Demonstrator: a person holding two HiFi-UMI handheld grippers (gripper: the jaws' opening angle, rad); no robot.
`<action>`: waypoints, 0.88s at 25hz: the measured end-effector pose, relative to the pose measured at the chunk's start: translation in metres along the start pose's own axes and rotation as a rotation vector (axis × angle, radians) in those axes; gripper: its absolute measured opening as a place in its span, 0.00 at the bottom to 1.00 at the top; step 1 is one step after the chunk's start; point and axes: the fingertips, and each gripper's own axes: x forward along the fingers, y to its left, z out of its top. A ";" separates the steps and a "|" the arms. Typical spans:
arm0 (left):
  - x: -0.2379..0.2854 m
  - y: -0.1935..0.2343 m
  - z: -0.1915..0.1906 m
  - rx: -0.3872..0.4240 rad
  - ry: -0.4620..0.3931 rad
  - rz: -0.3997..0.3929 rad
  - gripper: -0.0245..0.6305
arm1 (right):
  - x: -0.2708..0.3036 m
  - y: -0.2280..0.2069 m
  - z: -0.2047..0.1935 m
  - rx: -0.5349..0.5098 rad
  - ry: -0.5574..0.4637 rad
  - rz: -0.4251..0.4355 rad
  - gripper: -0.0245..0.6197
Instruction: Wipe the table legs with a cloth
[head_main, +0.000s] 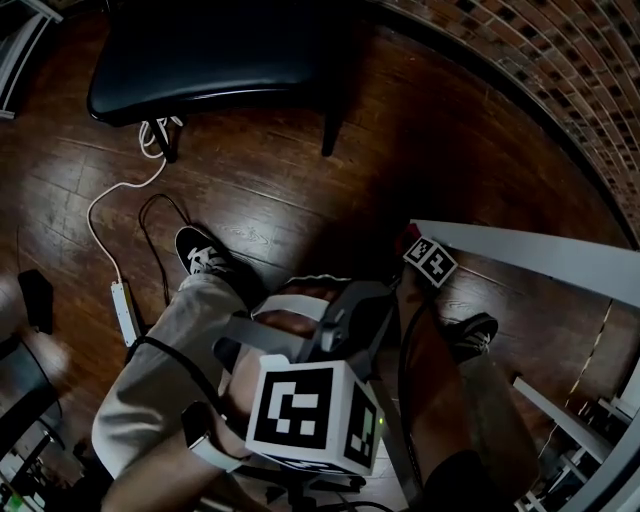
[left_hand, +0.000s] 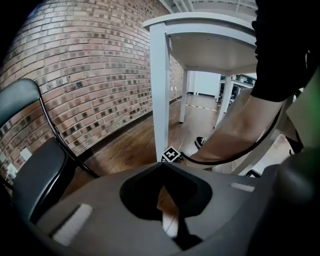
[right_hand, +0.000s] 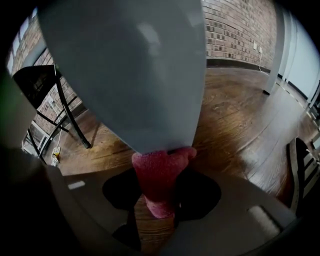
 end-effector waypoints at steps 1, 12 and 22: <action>0.001 -0.001 0.001 0.005 -0.003 -0.003 0.04 | 0.000 0.000 0.000 0.002 0.000 -0.001 0.28; 0.002 0.000 0.018 0.040 -0.040 0.019 0.04 | -0.063 0.013 0.024 -0.090 -0.064 0.044 0.24; -0.012 0.018 0.031 0.075 -0.131 0.078 0.04 | -0.181 0.040 0.078 -0.135 -0.224 0.120 0.23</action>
